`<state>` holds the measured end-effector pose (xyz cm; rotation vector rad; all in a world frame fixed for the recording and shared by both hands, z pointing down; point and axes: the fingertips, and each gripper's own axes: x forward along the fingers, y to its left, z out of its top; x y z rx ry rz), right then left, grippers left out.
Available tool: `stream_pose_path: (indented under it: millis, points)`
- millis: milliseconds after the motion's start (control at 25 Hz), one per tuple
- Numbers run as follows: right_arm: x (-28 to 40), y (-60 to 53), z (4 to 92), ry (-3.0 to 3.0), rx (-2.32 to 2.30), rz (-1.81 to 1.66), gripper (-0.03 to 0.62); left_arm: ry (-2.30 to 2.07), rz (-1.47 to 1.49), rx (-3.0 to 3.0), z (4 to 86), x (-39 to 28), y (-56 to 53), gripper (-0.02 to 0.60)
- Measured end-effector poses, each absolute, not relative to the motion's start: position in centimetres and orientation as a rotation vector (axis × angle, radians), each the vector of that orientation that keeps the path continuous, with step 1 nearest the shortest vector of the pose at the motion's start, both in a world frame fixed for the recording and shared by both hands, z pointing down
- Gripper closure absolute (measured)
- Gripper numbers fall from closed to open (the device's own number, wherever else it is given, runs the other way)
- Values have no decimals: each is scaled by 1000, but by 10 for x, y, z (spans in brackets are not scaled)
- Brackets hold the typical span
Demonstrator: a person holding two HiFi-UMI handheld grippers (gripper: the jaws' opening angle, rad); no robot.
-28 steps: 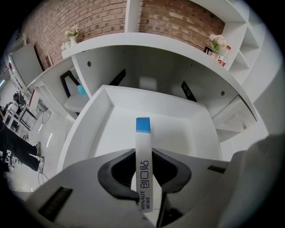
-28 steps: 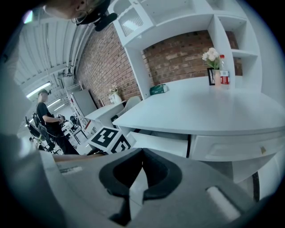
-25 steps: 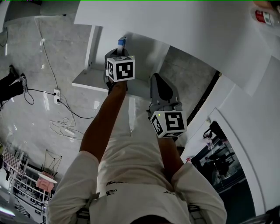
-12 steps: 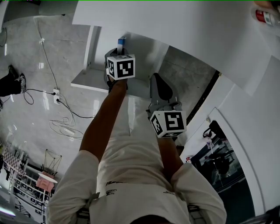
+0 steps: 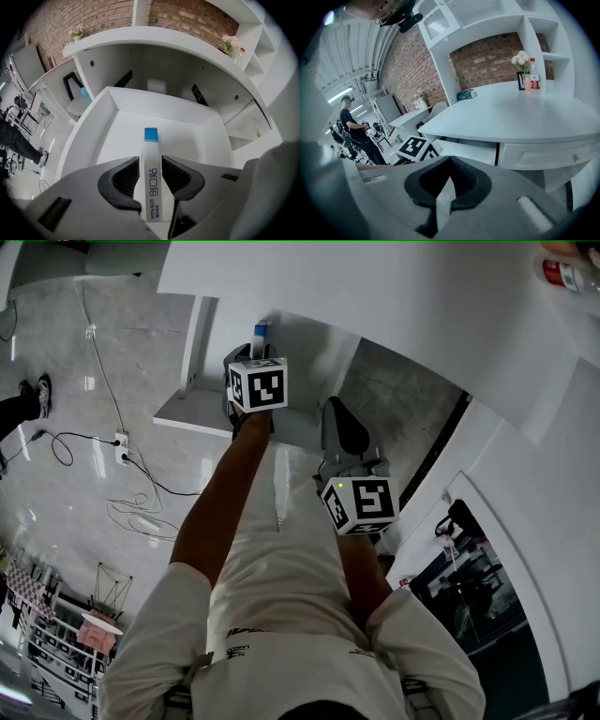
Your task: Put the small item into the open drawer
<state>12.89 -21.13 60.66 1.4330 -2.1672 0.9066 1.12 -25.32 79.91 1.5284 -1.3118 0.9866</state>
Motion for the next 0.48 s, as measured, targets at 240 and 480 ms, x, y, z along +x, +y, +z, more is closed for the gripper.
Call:
stream_pose_path:
  millis: [240, 480]
  points:
    - [128, -210, 596, -2187, 1436, 895, 595, -1330, 963, 1549, 782, 11, -255, 434]
    - [127, -206, 580, -2209, 1439, 869, 595, -1362, 925, 1575, 755, 10, -258, 434]
